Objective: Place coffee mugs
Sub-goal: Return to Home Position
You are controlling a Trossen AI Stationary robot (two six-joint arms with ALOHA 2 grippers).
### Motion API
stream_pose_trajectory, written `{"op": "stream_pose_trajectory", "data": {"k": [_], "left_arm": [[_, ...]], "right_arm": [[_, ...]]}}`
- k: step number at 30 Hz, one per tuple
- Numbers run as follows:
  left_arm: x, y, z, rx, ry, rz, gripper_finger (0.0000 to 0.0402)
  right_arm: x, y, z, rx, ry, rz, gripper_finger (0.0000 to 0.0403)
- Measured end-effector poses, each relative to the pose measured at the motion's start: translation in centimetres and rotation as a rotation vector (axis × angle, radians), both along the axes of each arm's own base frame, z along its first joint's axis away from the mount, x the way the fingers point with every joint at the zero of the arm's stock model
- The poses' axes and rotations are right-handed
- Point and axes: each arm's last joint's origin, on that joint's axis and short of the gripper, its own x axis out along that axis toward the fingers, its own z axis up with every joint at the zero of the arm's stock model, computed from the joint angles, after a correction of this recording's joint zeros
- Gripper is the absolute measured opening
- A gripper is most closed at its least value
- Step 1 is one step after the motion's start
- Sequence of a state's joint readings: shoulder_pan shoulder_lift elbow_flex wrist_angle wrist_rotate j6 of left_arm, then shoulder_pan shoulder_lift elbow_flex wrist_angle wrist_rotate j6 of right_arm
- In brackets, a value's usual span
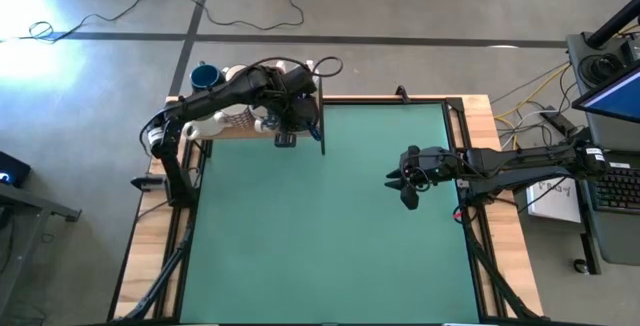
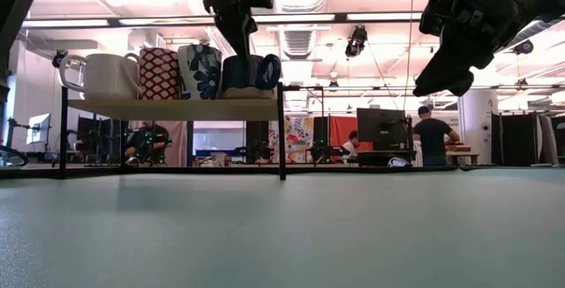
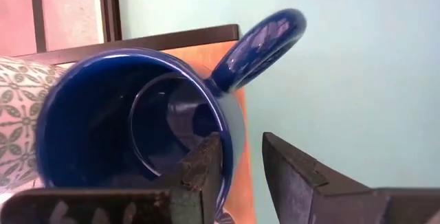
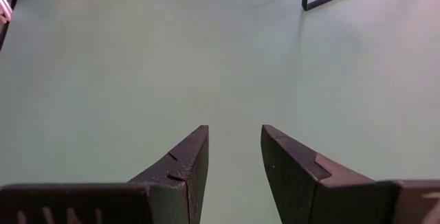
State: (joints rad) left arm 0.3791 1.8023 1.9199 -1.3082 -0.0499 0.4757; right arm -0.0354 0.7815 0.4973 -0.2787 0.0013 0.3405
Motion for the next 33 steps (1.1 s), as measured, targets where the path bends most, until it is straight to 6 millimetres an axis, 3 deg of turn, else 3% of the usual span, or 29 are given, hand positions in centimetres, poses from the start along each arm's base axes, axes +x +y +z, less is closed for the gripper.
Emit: {"op": "stream_pose_trajectory", "data": {"k": [10, 16, 21, 26, 33], "left_arm": [[-1.3, -1.5, 3.4, -0.054, -0.065, 0.027, 0.0089], [-4.7, -3.1, 4.5, -0.106, -0.107, 0.096, 0.0089], [-8.2, -5.6, 4.4, -0.116, -0.220, 0.123, 0.0089], [-11.8, -8.3, 2.1, -0.114, -0.347, 0.105, 0.0089], [-15.4, -9.9, -5.0, -0.134, -0.557, 0.146, 0.0089]], "right_arm": [[0.0, 0.0, 0.0, 0.000, 0.000, 0.000, 0.0123], [0.0, 0.0, 0.0, 0.000, 0.000, 0.000, 0.0123], [0.0, 0.0, 0.0, 0.000, 0.000, 0.000, 0.0123], [0.0, 0.0, 0.0, 0.000, 0.000, 0.000, 0.0123], [0.0, 0.0, 0.0, 0.000, 0.000, 0.000, 0.0123]]}}
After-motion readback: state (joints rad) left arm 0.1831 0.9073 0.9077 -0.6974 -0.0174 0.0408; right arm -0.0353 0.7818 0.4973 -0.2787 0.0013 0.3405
